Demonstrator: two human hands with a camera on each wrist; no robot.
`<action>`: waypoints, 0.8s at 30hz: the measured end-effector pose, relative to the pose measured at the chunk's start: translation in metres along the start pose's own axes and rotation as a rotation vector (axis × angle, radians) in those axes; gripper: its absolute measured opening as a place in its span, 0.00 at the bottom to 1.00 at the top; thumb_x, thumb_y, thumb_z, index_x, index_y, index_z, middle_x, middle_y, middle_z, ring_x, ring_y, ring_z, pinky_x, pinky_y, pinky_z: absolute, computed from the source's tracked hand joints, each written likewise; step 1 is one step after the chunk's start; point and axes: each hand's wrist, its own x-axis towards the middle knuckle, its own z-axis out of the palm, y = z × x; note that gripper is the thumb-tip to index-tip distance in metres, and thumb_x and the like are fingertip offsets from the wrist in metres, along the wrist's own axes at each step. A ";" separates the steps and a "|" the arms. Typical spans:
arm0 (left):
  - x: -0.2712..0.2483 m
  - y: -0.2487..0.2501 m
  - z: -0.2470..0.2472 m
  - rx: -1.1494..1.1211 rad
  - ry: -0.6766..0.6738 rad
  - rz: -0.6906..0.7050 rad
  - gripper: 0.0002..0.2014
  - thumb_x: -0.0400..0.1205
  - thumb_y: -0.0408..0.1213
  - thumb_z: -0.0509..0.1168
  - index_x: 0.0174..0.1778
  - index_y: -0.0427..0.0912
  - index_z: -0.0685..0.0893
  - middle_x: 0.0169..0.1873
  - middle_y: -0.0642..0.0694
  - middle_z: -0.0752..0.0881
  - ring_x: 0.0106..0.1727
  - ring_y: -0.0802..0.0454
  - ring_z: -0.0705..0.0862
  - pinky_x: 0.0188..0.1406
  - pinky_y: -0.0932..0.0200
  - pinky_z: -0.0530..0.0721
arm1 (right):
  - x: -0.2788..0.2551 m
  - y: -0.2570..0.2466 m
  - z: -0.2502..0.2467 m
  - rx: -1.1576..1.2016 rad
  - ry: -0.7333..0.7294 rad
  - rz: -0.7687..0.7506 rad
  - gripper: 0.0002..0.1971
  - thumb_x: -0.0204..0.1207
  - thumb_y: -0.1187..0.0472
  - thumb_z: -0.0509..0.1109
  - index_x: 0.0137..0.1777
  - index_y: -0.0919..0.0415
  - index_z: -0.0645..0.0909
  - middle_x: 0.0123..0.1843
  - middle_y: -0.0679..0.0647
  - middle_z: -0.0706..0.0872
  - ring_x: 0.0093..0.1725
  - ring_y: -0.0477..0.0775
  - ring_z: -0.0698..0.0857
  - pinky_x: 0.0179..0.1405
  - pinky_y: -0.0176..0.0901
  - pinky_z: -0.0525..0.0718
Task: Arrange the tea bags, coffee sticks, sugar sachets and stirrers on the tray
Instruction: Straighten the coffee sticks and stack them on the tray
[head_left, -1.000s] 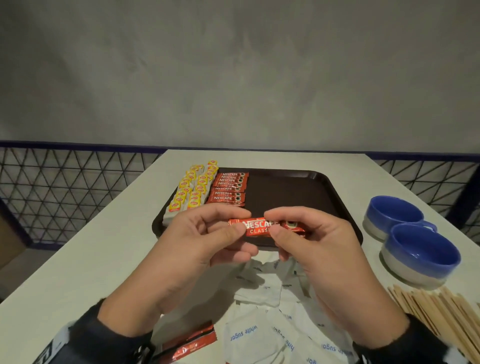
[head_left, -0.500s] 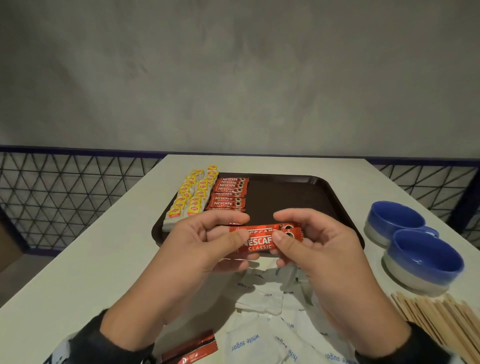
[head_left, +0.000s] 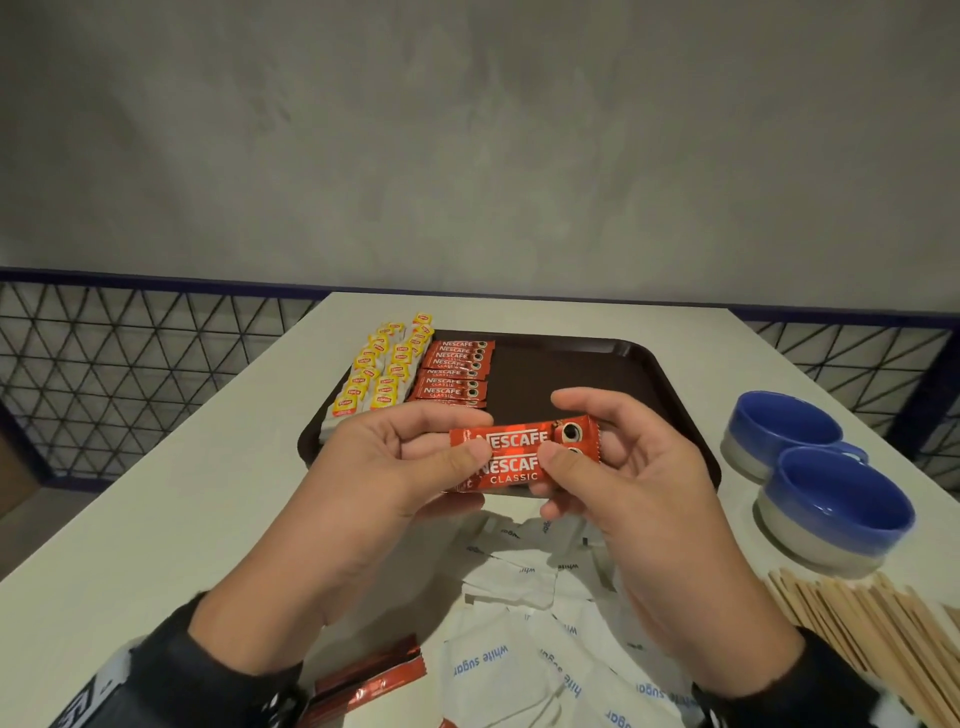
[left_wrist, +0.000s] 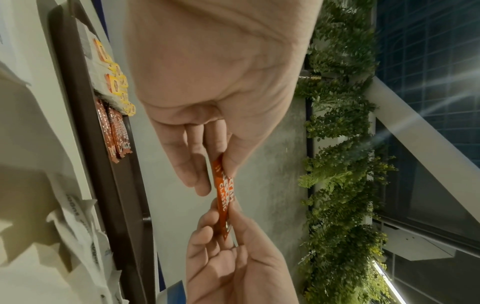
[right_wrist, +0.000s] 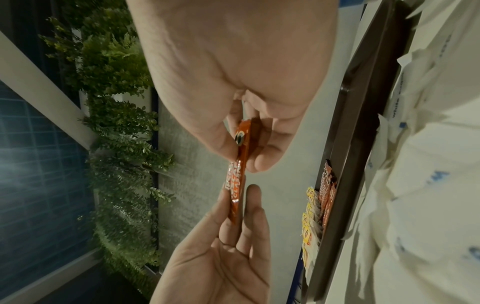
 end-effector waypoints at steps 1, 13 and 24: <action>-0.001 0.001 0.001 -0.001 0.005 0.007 0.15 0.71 0.34 0.76 0.55 0.40 0.92 0.48 0.37 0.95 0.50 0.42 0.95 0.44 0.53 0.94 | 0.000 -0.001 -0.001 -0.004 0.001 -0.007 0.18 0.78 0.71 0.76 0.61 0.48 0.85 0.46 0.49 0.94 0.43 0.54 0.94 0.37 0.45 0.93; -0.001 0.003 0.004 0.112 0.017 0.035 0.20 0.68 0.40 0.77 0.54 0.34 0.90 0.45 0.40 0.95 0.47 0.47 0.95 0.48 0.51 0.91 | -0.004 -0.005 0.002 -0.019 0.039 -0.005 0.14 0.79 0.70 0.74 0.56 0.50 0.86 0.47 0.51 0.94 0.43 0.51 0.94 0.34 0.43 0.90; 0.003 0.019 -0.029 0.276 -0.135 -0.013 0.04 0.77 0.30 0.77 0.41 0.42 0.91 0.42 0.37 0.95 0.43 0.50 0.93 0.48 0.54 0.89 | -0.015 -0.013 0.011 -0.499 -0.153 -0.022 0.08 0.76 0.61 0.79 0.47 0.44 0.90 0.45 0.41 0.93 0.45 0.41 0.91 0.38 0.38 0.88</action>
